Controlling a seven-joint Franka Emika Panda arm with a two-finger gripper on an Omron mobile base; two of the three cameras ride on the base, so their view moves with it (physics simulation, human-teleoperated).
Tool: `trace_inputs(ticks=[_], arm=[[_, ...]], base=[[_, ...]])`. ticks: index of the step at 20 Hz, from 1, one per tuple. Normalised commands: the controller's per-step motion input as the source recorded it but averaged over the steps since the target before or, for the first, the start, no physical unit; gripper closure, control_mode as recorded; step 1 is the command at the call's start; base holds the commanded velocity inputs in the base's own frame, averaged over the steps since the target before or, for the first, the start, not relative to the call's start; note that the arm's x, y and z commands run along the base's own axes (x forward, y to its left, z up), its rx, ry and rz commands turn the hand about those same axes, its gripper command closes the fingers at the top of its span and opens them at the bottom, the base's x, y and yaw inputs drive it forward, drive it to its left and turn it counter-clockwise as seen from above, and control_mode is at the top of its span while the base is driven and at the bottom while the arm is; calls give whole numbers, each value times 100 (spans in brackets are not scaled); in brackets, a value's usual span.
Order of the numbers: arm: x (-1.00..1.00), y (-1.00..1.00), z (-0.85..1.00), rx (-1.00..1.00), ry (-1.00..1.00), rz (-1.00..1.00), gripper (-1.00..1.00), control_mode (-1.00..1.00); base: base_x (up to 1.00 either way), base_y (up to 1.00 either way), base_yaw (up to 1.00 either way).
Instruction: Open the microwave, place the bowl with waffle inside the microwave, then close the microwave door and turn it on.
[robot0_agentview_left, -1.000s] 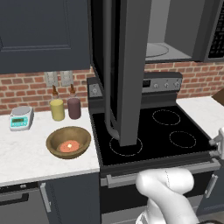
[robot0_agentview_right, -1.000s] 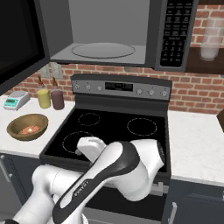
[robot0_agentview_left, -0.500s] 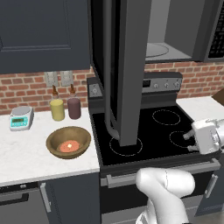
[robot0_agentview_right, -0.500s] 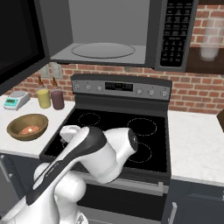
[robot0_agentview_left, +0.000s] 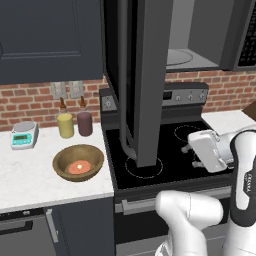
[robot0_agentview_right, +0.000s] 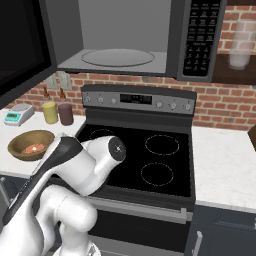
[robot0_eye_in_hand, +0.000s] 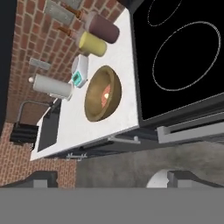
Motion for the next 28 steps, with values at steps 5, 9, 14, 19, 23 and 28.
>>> trace_inputs(ticks=[5, 9, 14, 19, 23, 28], arm=[[62, -2, 0, 0, 18, 3, -100, -100], [75, 10, 0, 0, 24, 10, -100, -100], [61, 24, 0, 0, 23, 9, -100, -100], [38, 20, -11, 0, 15, 5, -100, -100], [22, 52, -28, 0, 3, 3, -100, -100], [19, 68, -24, 0, 0, 0, -100, -100]], base=[[0, 0, 0], [0, 0, 0], [0, 0, 0], [0, 0, 0], [0, 0, 0], [0, 0, 0]])
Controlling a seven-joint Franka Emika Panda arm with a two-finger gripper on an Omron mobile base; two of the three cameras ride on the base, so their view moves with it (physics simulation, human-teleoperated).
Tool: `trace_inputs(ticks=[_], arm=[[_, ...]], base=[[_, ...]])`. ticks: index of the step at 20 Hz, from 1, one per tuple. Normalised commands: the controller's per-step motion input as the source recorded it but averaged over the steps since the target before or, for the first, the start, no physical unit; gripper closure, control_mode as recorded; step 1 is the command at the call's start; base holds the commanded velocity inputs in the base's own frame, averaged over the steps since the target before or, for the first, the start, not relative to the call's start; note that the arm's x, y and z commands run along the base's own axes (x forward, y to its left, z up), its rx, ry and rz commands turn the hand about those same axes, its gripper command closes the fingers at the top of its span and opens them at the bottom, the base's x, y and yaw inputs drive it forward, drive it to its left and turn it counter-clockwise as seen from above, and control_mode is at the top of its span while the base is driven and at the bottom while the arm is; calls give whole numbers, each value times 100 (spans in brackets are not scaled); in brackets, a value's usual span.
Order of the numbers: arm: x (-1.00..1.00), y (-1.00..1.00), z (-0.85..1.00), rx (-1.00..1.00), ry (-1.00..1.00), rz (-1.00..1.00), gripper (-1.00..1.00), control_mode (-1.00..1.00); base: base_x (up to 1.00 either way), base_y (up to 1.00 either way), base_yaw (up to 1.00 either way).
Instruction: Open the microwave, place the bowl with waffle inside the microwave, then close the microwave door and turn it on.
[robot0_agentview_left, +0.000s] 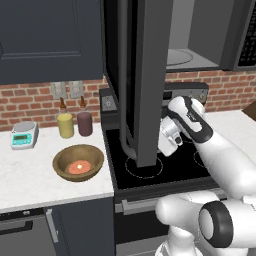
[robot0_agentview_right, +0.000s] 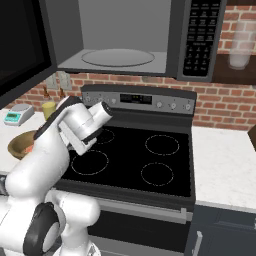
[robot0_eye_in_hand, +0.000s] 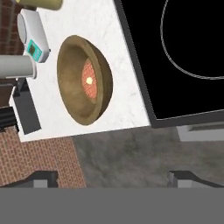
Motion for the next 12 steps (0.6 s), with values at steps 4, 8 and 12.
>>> trace_inputs(ticks=[4, 8, 12], arm=[[27, 42, -15, 0, 0, 0, -100, -100], [15, 34, -19, 0, 0, 1, -100, -100], [16, 38, -20, 1, 0, 4, -100, -100]], base=[[0, 0, 0], [0, 0, 0], [0, 0, 0]])
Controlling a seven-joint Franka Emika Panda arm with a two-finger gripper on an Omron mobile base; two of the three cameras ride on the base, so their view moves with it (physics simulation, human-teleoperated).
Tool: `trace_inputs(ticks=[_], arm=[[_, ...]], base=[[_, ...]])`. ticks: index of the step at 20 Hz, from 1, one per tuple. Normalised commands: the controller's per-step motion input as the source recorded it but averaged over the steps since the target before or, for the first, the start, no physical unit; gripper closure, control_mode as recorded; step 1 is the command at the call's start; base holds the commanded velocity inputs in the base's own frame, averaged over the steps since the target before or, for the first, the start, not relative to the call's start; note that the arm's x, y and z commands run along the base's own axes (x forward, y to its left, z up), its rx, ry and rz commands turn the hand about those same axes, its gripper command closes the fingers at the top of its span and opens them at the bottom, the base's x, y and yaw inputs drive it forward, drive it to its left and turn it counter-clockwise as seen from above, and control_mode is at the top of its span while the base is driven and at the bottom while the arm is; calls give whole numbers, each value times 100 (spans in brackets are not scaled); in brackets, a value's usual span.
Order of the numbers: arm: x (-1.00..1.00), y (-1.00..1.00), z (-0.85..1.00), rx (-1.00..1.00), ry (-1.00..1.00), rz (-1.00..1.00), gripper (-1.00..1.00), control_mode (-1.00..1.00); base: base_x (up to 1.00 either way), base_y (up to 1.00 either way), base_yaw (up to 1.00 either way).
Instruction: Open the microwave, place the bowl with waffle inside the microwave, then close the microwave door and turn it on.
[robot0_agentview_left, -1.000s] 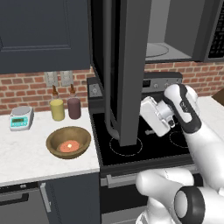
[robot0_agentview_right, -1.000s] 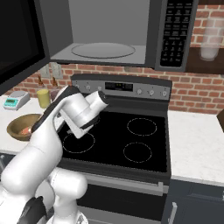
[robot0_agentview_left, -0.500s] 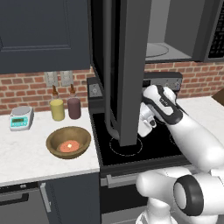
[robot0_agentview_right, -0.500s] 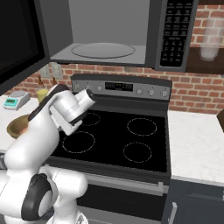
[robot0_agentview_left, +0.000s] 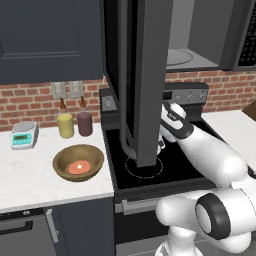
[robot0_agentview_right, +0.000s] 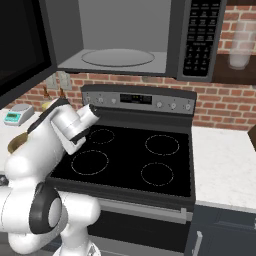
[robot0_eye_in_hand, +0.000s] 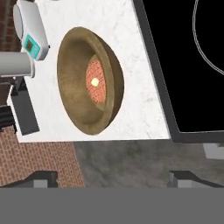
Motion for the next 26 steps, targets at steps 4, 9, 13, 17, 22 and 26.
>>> trace_inputs(ticks=[4, 9, 13, 17, 22, 26], arm=[[20, 31, -16, 3, 0, 6, -100, -100], [21, 9, -3, 8, 0, 11, -100, -100], [9, 14, -7, 12, 0, 13, -100, -100], [12, 26, -13, 1, 0, 8, -100, -100], [16, 26, -19, -3, 0, 1, -100, -100], [14, 8, -9, -1, 1, 0, -100, -100]], base=[[0, 0, 0], [0, 0, 0], [0, 0, 0], [0, 0, 0], [0, 0, 0], [0, 0, 0]])
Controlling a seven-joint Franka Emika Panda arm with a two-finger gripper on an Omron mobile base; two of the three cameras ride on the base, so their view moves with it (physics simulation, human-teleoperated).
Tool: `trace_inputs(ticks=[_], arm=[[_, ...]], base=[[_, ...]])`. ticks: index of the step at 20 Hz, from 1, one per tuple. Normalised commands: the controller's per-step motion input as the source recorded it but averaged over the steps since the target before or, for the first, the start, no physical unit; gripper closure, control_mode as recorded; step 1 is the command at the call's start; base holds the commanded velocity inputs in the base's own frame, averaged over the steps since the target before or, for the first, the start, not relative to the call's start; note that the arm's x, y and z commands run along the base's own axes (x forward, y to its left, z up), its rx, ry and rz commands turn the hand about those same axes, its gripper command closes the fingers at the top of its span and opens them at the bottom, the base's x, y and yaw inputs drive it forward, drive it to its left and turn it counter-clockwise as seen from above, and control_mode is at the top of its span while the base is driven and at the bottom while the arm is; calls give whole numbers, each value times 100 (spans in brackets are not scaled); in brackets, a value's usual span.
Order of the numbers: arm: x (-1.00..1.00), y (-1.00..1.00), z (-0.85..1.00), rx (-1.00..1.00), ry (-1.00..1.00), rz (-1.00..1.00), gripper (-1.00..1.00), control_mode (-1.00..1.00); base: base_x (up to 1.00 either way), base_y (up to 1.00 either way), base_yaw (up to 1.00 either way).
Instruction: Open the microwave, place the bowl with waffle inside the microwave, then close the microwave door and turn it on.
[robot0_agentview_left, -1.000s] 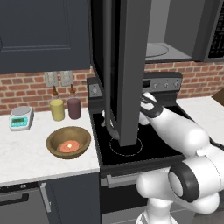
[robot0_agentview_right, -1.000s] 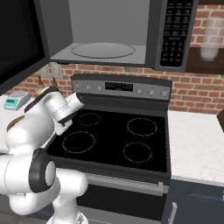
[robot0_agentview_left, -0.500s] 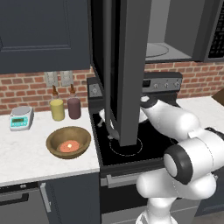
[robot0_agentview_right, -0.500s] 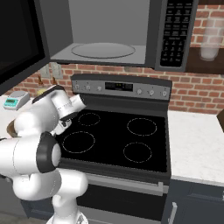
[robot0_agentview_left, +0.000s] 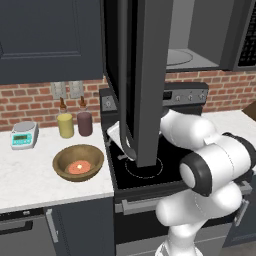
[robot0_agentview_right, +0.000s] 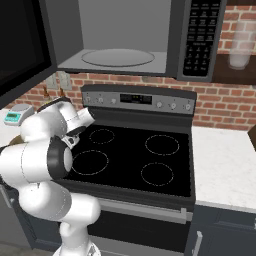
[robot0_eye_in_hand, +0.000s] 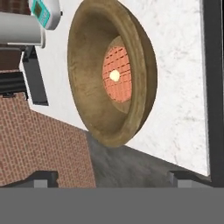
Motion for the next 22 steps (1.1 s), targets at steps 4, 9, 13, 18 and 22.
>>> trace_inputs(ticks=[4, 9, 13, 18, 22], arm=[[2, 1, -14, -1, 0, 0, -100, -100], [0, 7, -24, -1, 0, 1, -100, -100], [0, 14, -29, 0, 0, 4, -100, -100], [0, 13, -18, -1, 0, 2, -100, -100], [6, 13, -19, -1, 0, 0, -100, -100]], base=[[0, 0, 0], [0, 0, 0], [0, 0, 0], [0, 0, 0], [0, 0, 0]])
